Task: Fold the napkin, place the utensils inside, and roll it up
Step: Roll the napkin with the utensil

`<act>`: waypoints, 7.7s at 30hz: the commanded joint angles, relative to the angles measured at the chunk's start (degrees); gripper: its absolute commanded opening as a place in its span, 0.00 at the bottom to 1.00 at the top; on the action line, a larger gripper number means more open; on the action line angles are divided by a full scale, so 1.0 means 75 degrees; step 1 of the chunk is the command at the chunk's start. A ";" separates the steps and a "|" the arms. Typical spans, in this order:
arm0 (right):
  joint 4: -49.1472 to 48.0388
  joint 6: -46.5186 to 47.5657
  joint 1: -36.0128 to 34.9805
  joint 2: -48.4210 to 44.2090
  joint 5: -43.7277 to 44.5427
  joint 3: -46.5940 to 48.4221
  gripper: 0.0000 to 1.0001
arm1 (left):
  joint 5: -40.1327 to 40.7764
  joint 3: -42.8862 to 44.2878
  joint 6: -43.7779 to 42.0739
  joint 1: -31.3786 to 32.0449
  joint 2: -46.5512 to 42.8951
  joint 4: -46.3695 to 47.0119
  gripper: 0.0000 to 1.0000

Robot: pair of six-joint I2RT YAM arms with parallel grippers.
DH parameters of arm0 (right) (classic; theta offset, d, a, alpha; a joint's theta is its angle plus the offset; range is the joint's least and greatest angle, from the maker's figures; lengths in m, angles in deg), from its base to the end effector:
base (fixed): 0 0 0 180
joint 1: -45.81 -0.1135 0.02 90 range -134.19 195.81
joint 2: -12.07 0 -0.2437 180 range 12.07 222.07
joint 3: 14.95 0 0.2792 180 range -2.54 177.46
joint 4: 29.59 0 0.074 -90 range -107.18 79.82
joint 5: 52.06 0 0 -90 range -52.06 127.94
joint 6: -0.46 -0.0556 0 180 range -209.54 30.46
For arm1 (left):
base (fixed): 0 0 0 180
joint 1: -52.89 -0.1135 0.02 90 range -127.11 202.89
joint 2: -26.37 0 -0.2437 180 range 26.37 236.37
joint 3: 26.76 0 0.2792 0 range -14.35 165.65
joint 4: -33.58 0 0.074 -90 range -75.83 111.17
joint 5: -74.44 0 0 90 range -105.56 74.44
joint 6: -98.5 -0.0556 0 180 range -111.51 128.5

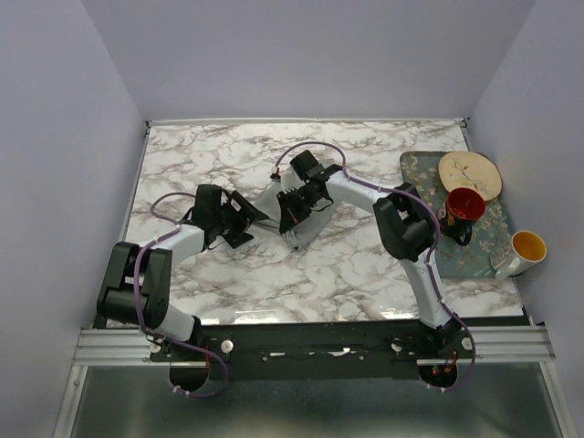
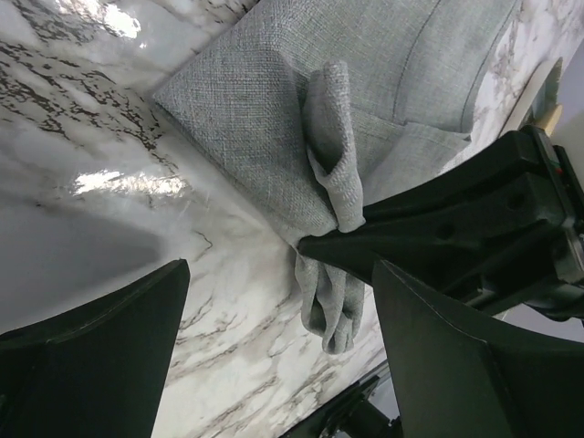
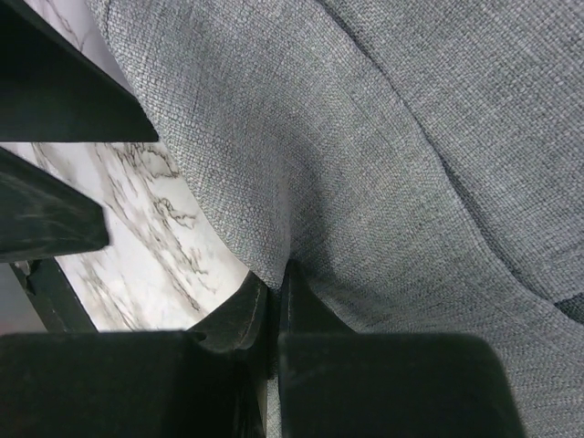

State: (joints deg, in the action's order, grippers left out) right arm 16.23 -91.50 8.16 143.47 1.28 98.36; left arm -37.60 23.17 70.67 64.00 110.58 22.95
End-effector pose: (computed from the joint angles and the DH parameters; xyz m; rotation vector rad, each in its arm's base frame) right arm 0.3746 0.3309 0.1031 -1.0388 2.5411 1.0681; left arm 0.3051 -0.0812 0.1101 -0.9090 2.3793 -1.0257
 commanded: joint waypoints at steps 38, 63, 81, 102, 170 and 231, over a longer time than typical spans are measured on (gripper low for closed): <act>0.0104 0.0202 -0.0113 -0.0457 0.0681 -0.0235 0.01 | 0.1427 0.0517 0.0968 0.0534 0.2097 0.0817 0.43; -0.0176 0.0017 -0.1330 -0.2096 0.4548 -0.1264 0.67 | 0.1919 0.1466 0.0873 0.0873 0.1770 -0.1257 0.00; -0.1478 -0.0126 -0.2467 -0.2063 0.5602 -0.2192 0.78 | 0.1955 0.1338 0.1378 0.1085 0.1359 -0.1421 0.00; -0.1536 0.0026 -0.3254 -0.1242 0.8440 -0.2239 0.54 | 0.1685 0.0881 0.1694 0.1096 0.1394 -0.0847 0.00; -0.1853 -0.1286 0.0414 -0.0842 -0.1207 -0.2262 0.01 | 0.1826 0.1630 -0.1351 0.1201 -0.0950 -0.3168 0.68; -0.1666 -0.0161 -0.0711 -0.3057 0.1947 -0.3305 0.58 | 0.1908 0.1150 0.0606 0.1530 0.1136 -0.1491 0.67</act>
State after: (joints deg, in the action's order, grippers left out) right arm 2.85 -92.85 3.31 125.02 13.08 75.37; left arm -25.08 33.40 80.74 75.52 120.48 13.60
